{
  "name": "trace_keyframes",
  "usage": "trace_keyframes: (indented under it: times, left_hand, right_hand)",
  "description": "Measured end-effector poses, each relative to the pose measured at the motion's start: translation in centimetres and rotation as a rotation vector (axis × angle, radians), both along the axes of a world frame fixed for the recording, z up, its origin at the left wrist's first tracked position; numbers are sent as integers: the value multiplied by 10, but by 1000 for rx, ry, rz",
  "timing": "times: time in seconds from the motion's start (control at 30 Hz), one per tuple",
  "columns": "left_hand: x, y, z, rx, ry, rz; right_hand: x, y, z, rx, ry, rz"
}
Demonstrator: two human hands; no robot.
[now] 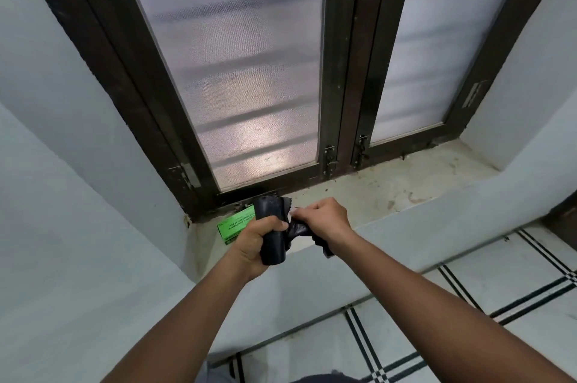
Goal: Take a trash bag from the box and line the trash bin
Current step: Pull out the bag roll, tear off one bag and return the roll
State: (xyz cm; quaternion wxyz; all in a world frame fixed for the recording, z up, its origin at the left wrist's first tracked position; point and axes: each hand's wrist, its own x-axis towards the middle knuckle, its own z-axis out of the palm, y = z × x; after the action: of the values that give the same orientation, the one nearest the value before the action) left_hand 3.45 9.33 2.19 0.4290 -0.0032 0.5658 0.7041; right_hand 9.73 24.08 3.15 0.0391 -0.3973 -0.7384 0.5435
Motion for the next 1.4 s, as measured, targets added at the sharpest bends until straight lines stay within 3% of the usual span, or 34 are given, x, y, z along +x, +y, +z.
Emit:
trace_keyframes:
  times: [0.2, 0.33, 0.5, 0.9, 1.2, 1.4]
  left_hand:
    - [-10, 0, -5, -57, 112, 45]
    - [-11, 2, -2, -219, 280, -8]
    - [-9, 6, 3, -274, 308, 53]
    - [4, 30, 0, -62, 57, 516]
    - [2, 28, -4, 115, -203, 607]
    - [0, 28, -2, 208, -229, 481]
  right_hand:
    - [11, 18, 12, -228, 93, 293]
    - [15, 25, 12, -54, -94, 449]
    - [12, 16, -3, -56, 0, 262]
    - [-10, -14, -11, -584, 173, -319]
    - [-10, -18, -4, -1177, 340, -599]
    - [-8, -23, -2, -1306, 474, -589]
